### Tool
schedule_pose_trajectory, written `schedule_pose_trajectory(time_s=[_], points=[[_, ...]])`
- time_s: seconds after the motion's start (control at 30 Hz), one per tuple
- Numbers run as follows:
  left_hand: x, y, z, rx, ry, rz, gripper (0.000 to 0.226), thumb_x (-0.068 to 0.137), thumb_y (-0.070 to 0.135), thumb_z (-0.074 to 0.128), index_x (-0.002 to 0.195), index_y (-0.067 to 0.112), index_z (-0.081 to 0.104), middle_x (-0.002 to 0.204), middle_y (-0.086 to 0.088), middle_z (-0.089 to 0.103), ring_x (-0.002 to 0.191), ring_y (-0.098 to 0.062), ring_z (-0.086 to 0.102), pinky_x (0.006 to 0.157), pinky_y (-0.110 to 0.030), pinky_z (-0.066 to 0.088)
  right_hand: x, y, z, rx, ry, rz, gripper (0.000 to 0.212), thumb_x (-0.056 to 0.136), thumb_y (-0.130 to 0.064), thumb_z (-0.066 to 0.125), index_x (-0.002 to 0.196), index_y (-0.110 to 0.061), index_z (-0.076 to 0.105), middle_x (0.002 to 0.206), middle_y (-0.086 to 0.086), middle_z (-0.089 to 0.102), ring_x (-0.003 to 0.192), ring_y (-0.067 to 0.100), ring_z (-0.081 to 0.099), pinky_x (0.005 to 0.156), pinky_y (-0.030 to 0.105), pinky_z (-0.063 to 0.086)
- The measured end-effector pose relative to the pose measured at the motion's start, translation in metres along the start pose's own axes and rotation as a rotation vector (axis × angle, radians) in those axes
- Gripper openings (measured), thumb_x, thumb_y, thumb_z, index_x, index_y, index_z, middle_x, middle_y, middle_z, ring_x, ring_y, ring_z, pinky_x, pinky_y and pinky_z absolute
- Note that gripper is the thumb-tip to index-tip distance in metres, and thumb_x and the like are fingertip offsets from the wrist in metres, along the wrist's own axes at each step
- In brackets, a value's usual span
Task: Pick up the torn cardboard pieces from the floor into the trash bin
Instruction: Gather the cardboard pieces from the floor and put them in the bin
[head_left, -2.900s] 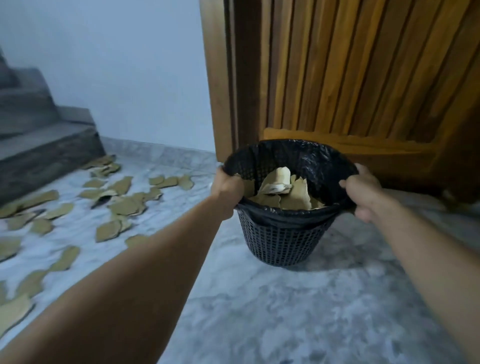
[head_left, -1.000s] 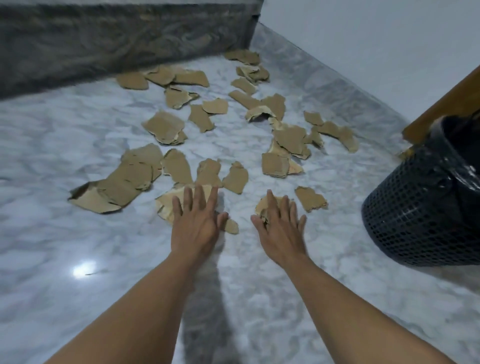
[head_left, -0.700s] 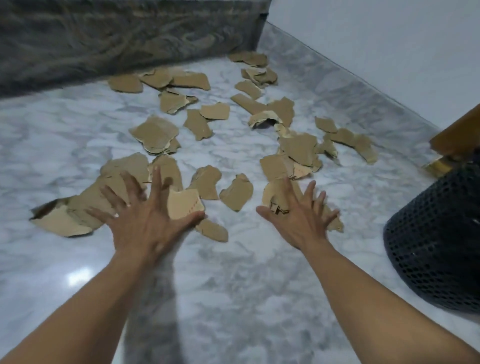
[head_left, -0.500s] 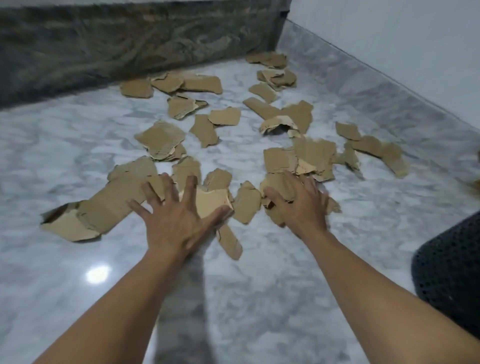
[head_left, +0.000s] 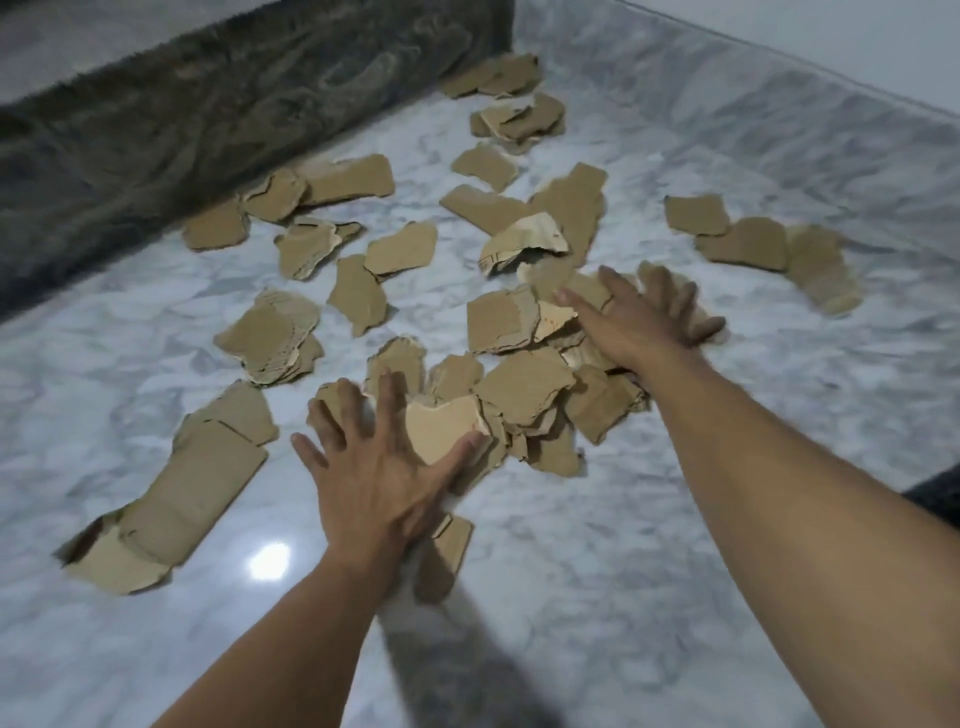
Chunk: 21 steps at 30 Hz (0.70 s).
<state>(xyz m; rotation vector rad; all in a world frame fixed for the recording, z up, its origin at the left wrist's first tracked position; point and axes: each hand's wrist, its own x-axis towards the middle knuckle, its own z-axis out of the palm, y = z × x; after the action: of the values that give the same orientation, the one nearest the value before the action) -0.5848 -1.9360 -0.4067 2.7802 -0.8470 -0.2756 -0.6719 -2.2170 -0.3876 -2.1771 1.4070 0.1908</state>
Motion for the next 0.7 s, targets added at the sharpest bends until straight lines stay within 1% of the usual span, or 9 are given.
schedule_pose_trajectory(time_s=[0.13,0.2,0.27,0.3,0.4,0.47,0.57,0.63,0.7], points=[[0.015,0.008,0.003,-0.045,0.023,-0.015,0.126,0.063,0.106,0.011,0.161,0.028,-0.005,0.168,-0.017,0.004,0.154,-0.044,0.0,0.124,-0.059,0.004,-0.016,-0.036,0.034,-0.084,0.004,-0.217,0.055,0.096,-0.067,0.043,0.148,-0.051,0.035,0.169,-0.001,0.01,0.153,0.037,0.004,0.117,0.067,0.012],[0.025,0.01,0.005,-0.126,0.051,0.022,0.124,0.07,0.1,0.025,0.162,0.022,-0.002,0.168,-0.016,0.01,0.155,-0.037,0.005,0.126,-0.052,0.005,-0.022,-0.043,0.034,-0.017,0.012,-0.253,0.044,0.101,-0.049,0.046,0.144,-0.052,0.042,0.165,-0.003,0.021,0.149,0.033,0.016,0.117,0.06,0.017],[0.028,0.006,0.002,-0.31,0.087,0.042,0.11,0.079,0.085,0.037,0.163,0.023,0.001,0.171,-0.01,0.01,0.157,-0.028,0.004,0.127,-0.048,0.007,-0.031,-0.033,0.029,0.155,0.125,-0.182,0.048,0.099,-0.04,0.045,0.146,-0.05,0.044,0.165,-0.006,0.026,0.149,0.028,0.019,0.118,0.056,0.016],[0.029,0.002,-0.001,-0.401,0.116,0.026,0.102,0.082,0.077,0.035,0.164,0.025,0.003,0.171,-0.008,0.009,0.157,-0.027,0.004,0.127,-0.049,0.008,-0.033,-0.022,0.023,0.261,0.202,-0.113,0.052,0.096,-0.045,0.044,0.148,-0.048,0.042,0.166,-0.005,0.025,0.151,0.027,0.018,0.118,0.057,0.015],[0.036,-0.007,-0.014,-0.507,0.104,-0.053,0.101,0.077,0.078,0.024,0.163,0.029,0.004,0.171,-0.009,0.003,0.157,-0.031,0.0,0.125,-0.054,0.003,-0.041,0.001,0.009,0.577,0.197,0.069,0.095,0.072,-0.09,0.025,0.152,-0.041,0.039,0.165,0.001,0.029,0.152,0.032,0.023,0.12,0.062,0.015],[0.041,-0.006,-0.011,-0.392,-0.022,-0.077,0.112,0.077,0.093,0.023,0.163,0.027,-0.006,0.171,-0.012,-0.006,0.156,-0.035,-0.009,0.125,-0.055,-0.006,-0.052,-0.011,0.022,0.4,0.094,0.039,0.102,0.072,-0.098,0.018,0.156,-0.042,0.028,0.168,0.002,0.021,0.155,0.033,0.013,0.121,0.062,0.008],[0.04,0.001,0.004,-0.175,-0.029,-0.047,0.106,0.088,0.087,0.019,0.163,0.014,0.001,0.17,-0.017,0.0,0.156,-0.038,-0.006,0.125,-0.053,-0.005,-0.07,-0.052,0.053,0.024,0.048,-0.071,0.095,0.084,-0.085,0.039,0.16,-0.035,0.012,0.168,0.005,0.015,0.153,0.035,0.009,0.119,0.056,0.012],[0.039,0.006,0.01,-0.185,0.082,-0.002,0.081,0.102,0.065,0.024,0.16,0.01,0.016,0.167,-0.017,0.018,0.154,-0.036,0.011,0.124,-0.052,0.007,-0.079,-0.076,0.067,0.028,0.106,-0.112,0.083,0.092,-0.067,0.048,0.159,-0.027,0.017,0.157,0.011,0.027,0.143,0.04,0.025,0.114,0.052,0.027],[0.041,0.009,0.009,-0.294,0.201,0.017,0.057,0.106,0.042,0.032,0.152,0.009,0.035,0.156,-0.013,0.04,0.146,-0.032,0.028,0.12,-0.05,0.019,-0.087,-0.093,0.073,0.217,0.1,-0.099,0.066,0.099,-0.049,0.049,0.155,-0.025,0.026,0.148,0.013,0.032,0.131,0.041,0.041,0.106,0.046,0.039]])
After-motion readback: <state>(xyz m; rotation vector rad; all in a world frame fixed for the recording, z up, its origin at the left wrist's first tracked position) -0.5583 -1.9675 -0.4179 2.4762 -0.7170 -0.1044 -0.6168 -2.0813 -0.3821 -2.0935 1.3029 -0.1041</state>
